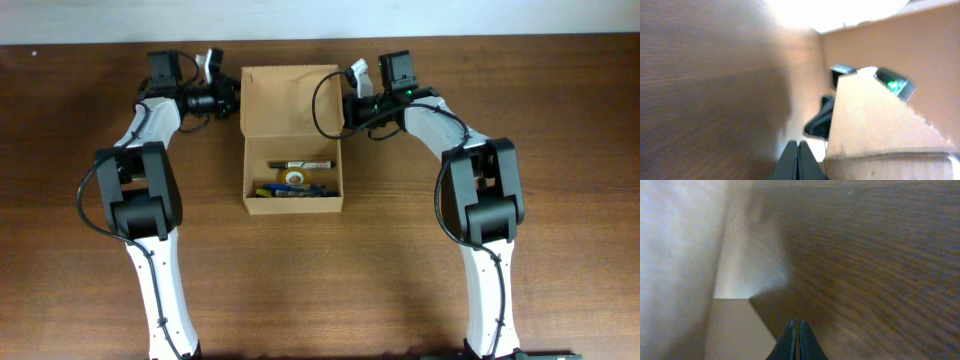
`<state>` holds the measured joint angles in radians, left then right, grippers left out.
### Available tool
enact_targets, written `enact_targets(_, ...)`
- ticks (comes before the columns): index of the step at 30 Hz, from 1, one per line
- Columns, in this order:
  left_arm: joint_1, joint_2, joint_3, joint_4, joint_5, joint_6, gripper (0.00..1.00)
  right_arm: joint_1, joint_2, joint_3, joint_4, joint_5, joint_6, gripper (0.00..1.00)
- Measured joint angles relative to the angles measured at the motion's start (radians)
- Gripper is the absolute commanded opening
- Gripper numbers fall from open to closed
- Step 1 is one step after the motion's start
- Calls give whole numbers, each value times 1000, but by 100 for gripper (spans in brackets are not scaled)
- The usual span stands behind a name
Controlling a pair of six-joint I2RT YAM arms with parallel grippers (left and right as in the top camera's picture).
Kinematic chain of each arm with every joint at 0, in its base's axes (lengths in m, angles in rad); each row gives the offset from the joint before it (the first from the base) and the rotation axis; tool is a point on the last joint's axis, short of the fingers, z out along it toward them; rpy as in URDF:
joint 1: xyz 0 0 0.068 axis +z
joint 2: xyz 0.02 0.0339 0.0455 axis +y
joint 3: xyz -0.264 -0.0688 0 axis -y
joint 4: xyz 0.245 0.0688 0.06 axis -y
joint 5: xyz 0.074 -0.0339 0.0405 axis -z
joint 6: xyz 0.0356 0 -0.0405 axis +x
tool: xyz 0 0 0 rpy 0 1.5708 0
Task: Pack container
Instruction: 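Lift and fold the lid flaps over the box with both grippers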
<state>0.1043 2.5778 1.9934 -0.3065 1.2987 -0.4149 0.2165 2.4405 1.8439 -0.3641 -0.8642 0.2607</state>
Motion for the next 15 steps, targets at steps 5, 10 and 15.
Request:
enact_targets(5, 2, 0, 6, 243, 115, -181, 2, -21, -6, 1, -2, -75, -8, 4)
enact_targets(10, 2, 0, 51, 427, 200, -335, 1, -34, -67, 1, -65, -79, -40, 4)
enact_targets(15, 2, -3, 75, 622, 237, -500, 2, -35, -172, 23, -201, -42, -98, 4)
